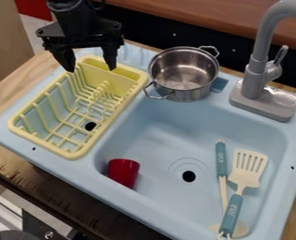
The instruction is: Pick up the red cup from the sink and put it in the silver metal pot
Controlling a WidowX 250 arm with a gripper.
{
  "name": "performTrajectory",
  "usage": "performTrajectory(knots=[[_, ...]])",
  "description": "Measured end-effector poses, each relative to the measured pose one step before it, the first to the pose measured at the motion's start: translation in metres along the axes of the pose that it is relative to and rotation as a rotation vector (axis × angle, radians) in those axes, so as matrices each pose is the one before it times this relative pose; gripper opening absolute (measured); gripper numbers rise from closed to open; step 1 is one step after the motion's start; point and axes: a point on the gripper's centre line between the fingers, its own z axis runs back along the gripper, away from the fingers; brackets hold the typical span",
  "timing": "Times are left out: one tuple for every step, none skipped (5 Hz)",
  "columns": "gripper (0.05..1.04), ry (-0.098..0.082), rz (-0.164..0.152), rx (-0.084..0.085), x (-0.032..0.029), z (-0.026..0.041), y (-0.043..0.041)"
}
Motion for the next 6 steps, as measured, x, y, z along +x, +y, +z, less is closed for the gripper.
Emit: performTrajectory(knots=[[0.997,0.0256,0.0006,0.0049,-0.00596,-0.00561,0.00111],[0.997,0.0190,-0.0076,0.0241,-0.01853,-0.00804,-0.00975],[0.997,-0.0002,-0.0240,0.0046,-0.01144,0.00533,-0.01041],[0.997,0.0334,-0.0431,-0.0099,-0.01884,0.00807,-0.00809],[0.997,-0.0015,-0.0405,-0.0234,-0.01618,0.00550,-0.00651],[0.997,0.0028,-0.0360,-0.0017,-0.01626,0.00278,-0.00430]])
